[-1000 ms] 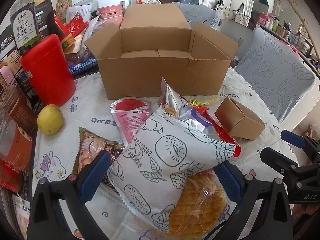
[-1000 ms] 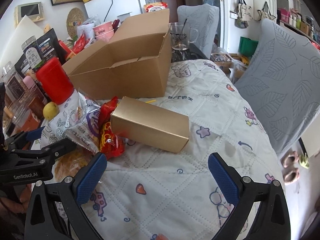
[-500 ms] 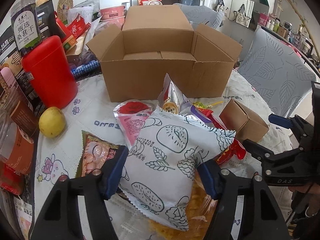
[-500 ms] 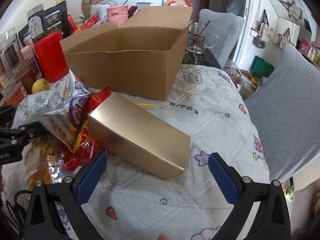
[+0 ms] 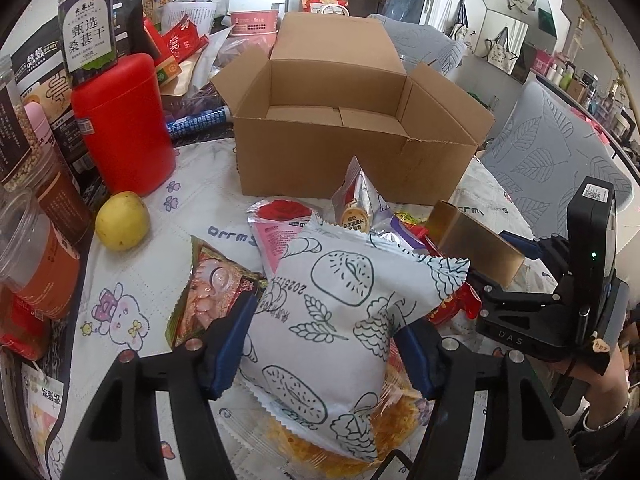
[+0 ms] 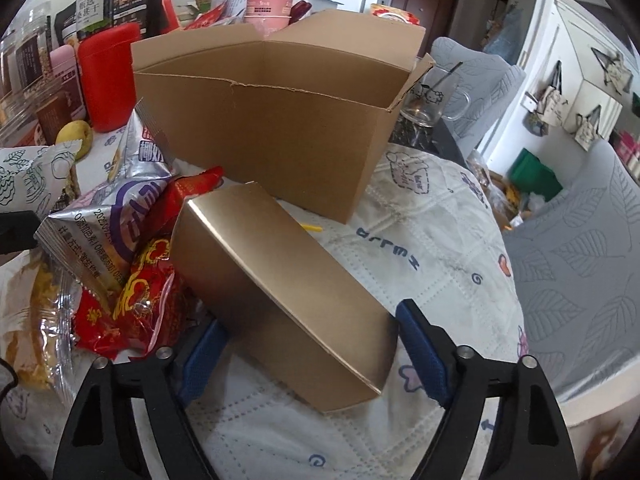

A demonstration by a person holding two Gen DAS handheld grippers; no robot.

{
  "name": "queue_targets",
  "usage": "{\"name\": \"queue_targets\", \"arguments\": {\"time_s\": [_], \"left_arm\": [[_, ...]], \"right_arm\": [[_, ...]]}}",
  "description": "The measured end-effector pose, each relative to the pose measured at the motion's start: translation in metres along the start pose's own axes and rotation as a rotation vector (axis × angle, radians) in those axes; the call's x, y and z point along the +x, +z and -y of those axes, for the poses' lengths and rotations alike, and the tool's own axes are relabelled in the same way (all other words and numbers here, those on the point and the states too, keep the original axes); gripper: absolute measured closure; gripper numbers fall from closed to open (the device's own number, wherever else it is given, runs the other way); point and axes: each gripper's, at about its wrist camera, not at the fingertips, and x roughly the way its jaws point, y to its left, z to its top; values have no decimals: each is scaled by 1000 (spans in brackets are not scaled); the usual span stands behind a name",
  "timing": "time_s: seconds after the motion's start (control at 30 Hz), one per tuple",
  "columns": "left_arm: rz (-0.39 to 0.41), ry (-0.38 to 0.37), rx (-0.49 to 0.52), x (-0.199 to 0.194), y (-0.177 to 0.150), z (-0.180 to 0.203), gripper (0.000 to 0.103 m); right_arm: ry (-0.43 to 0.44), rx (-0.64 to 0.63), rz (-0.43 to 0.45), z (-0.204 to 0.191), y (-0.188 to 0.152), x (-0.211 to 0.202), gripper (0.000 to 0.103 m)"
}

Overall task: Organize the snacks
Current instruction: 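Grasp the white printed bread bag with the left tool while the right tool grasps the gold box, then lift the bread bag with the left tool while the right tool lifts the gold box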

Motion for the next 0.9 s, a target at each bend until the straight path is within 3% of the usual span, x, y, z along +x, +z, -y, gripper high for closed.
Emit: {"name": "queue_targets", "arguments": {"time_s": [0.07,0.2,0.6,0.9], "left_arm": [[-1,-4,-5,0,0,-2,36],[2,-11,-10,-1,-1,-2,36],[41,-29,-24,-22,-9,-3,36],[51,-32,-21,-34,-17,-3,36]], "right_arm": [[-10,8,-7,1,-1,1,46],[31,56,-3,7,-5,2,53],[120,189,80,12,-15,-36,59],[178,216,30,-2,-42,-49,60]]}}
